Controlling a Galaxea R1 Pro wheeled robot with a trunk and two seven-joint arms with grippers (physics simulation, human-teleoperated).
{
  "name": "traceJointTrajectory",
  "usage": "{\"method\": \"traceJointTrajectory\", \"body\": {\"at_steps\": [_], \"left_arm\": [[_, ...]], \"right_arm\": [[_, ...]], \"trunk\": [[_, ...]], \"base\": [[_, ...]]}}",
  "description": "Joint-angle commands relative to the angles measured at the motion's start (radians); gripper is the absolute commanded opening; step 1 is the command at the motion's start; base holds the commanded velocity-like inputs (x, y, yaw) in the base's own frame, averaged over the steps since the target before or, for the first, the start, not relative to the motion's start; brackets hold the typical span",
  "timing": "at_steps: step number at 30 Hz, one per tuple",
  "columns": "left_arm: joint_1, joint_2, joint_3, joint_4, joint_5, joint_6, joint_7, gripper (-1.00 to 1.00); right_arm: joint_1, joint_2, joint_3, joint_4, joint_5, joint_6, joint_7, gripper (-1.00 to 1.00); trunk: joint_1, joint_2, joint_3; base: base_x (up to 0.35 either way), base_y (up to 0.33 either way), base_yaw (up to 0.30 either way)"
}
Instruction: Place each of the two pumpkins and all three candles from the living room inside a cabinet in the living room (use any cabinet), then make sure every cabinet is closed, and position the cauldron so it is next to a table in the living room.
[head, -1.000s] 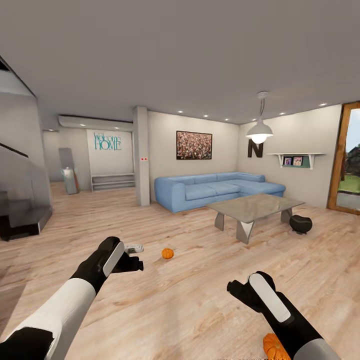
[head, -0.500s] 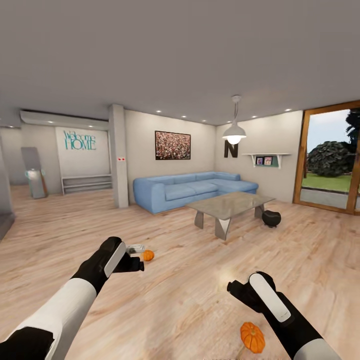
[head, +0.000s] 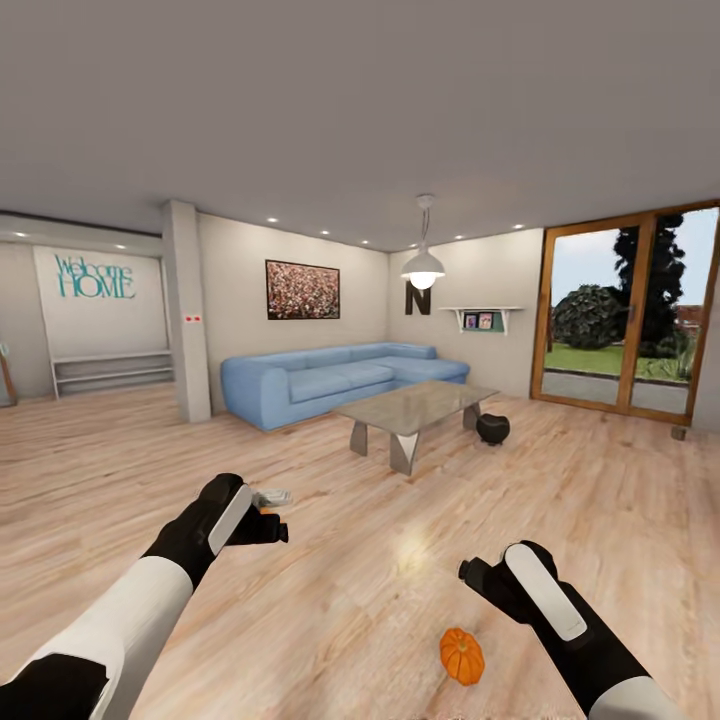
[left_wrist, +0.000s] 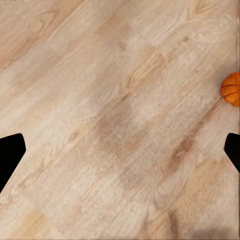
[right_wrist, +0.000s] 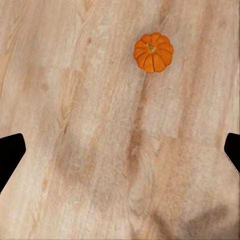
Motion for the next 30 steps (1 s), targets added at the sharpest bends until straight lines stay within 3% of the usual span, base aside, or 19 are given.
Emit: {"method": "traceJointTrajectory", "body": {"at_steps": [1, 30], "left_arm": [[0.000, 0.001, -0.005, -0.002, 0.011, 0.003, 0.009, 1.00], [0.000, 0.001, -0.012, -0.002, 0.011, 0.003, 0.009, 1.00]], "right_arm": [[-0.001, -0.001, 0.002, -0.001, -0.006, 0.002, -0.007, 1.00], [-0.001, -0.002, -0.001, 0.009, -0.006, 0.002, -0.007, 1.00]], "trunk": [[0.000, -0.001, -0.002], [0.000, -0.001, -0.023]], "base": [[0.000, 0.000, -0.279], [0.000, 0.000, -0.257]]}}
